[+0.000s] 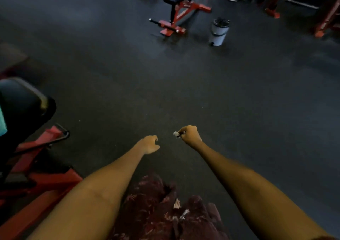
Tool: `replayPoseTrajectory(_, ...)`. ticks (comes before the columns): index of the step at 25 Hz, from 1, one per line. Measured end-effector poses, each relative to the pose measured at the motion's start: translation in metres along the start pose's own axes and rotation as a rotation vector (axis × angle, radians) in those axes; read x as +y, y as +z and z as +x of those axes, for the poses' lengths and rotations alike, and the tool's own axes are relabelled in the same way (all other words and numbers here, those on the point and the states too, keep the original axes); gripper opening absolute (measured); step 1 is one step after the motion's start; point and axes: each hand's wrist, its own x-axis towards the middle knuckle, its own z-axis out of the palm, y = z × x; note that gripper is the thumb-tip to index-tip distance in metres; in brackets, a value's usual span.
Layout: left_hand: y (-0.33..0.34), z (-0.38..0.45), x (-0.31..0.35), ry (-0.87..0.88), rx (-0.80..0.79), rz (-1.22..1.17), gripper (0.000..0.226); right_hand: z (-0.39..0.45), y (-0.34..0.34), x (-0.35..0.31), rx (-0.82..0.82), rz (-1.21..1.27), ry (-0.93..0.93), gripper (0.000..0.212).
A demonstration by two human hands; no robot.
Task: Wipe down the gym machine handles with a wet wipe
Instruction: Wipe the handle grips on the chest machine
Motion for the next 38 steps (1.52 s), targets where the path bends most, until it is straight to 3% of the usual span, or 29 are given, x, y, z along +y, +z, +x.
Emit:
replayPoseTrajectory(13,-0.19,0.184,-0.09,-0.346,0.033,-0.235,0.043,0.329,-0.027,-0.151,-0.259,-0.27,-0.356,0.013)
replayPoseTrajectory(22,-0.334,0.248,-0.187,-0.52,0.099,-0.412,0.048,0.506,-0.011,-0.293,-0.355,-0.313,-0.509,0.013)
replayPoseTrajectory(31,-0.465,0.29,-0.313,-0.77,0.233,-0.66,0.047,0.663,0.059,-0.513,-0.583,-0.473,-0.902,0.013)
replayPoseTrajectory(38,-0.496,0.286,-0.443,-0.95,0.235,-0.805,0.043,0.702,0.177,-0.672,-0.778,-0.65,-1.137,0.015)
